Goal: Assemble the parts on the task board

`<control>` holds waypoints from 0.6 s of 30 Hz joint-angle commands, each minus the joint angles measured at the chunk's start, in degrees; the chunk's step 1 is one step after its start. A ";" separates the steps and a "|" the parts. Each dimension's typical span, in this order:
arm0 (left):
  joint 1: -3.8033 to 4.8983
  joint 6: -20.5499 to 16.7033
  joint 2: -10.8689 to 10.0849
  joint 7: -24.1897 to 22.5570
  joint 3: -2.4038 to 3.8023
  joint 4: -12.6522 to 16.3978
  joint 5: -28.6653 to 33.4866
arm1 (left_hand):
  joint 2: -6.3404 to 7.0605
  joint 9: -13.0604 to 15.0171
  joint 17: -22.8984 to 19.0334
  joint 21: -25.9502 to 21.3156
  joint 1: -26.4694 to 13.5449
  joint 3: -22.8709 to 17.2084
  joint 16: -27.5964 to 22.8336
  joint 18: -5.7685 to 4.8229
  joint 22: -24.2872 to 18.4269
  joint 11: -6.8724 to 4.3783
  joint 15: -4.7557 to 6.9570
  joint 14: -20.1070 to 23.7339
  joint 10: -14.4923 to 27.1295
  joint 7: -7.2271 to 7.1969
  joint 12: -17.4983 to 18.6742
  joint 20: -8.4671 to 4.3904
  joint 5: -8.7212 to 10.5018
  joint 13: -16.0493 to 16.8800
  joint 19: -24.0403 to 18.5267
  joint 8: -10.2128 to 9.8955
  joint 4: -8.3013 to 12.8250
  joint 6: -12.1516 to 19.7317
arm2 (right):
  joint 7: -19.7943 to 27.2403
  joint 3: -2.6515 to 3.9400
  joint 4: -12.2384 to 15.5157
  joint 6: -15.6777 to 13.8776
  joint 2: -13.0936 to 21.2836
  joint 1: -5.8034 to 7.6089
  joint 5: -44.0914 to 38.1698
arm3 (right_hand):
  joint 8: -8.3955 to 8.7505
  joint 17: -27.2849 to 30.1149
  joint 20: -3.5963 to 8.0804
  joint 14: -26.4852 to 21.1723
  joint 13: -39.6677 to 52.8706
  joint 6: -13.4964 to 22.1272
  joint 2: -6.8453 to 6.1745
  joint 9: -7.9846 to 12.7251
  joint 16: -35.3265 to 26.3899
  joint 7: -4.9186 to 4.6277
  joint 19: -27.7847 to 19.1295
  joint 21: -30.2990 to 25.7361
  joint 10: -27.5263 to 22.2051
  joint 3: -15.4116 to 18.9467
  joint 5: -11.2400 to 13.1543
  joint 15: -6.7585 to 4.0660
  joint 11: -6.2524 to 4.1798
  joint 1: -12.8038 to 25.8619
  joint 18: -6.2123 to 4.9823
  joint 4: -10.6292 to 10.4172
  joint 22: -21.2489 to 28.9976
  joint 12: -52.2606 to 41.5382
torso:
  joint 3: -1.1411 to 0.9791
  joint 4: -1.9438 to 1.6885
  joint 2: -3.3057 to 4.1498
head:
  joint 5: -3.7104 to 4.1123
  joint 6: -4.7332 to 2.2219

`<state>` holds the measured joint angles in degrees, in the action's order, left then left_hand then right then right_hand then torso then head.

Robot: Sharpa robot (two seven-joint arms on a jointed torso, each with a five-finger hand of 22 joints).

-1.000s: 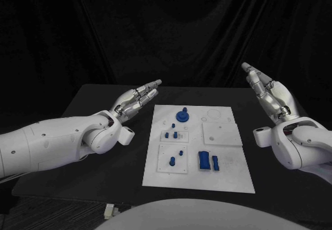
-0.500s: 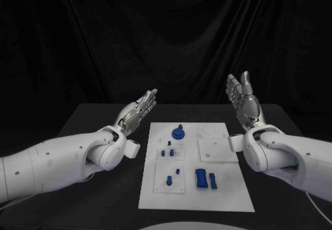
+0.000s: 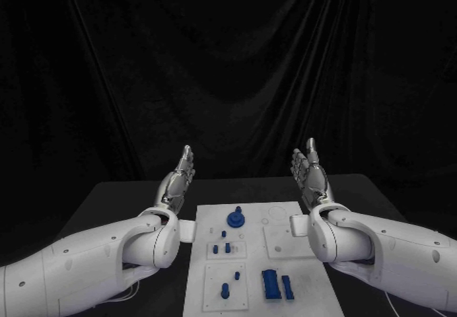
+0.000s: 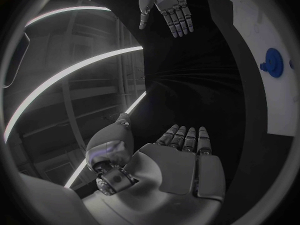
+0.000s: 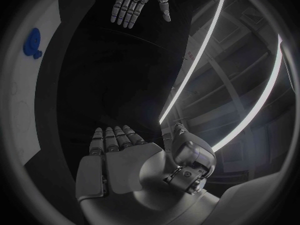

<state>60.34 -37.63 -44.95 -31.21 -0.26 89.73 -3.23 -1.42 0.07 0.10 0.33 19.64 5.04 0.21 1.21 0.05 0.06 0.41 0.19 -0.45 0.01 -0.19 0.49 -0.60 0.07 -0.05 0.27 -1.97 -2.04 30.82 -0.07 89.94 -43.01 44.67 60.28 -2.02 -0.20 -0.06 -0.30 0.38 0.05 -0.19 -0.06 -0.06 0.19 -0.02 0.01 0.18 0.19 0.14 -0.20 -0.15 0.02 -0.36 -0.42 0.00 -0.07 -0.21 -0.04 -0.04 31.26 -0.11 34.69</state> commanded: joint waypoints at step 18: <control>-0.18 -6.49 0.26 1.41 0.26 0.22 3.23 | 1.42 -0.07 -0.10 -0.33 -12.87 -5.04 -0.21 -1.21 -0.05 -0.06 -0.41 -0.19 0.45 -0.01 0.19 -0.49 0.60 -0.07 0.05 -0.27 1.97 2.04 | -1.02 0.07 0.01 -1.11 0.02 -0.12 2.02 | 0.20 0.06 0.30 -0.38 -0.05 0.19 0.06 0.06 -0.19 0.02 -0.01 -0.18 -0.19 -0.14 0.20 0.15 -0.02 0.36 0.42 0.00 0.07 0.21 | 0.04 0.04 -0.08 | 0.11 -0.31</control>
<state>60.21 -43.22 -44.80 -29.36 -0.08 89.79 -0.45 -0.05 0.09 0.05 0.33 8.44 0.40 0.21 0.32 0.06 0.06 0.19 -0.02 -0.46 0.00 -0.19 0.50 -0.37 0.08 -0.05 0.28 -0.05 -0.41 30.36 -0.07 89.92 -43.48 44.67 60.28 -0.05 -0.20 -0.07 -0.31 0.38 0.06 -0.19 -0.06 -0.09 0.20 -0.02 0.02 0.18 0.19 0.14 -0.21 -0.15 0.02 -0.36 -0.43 0.00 -0.07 -0.21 0.01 0.00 31.18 0.01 34.37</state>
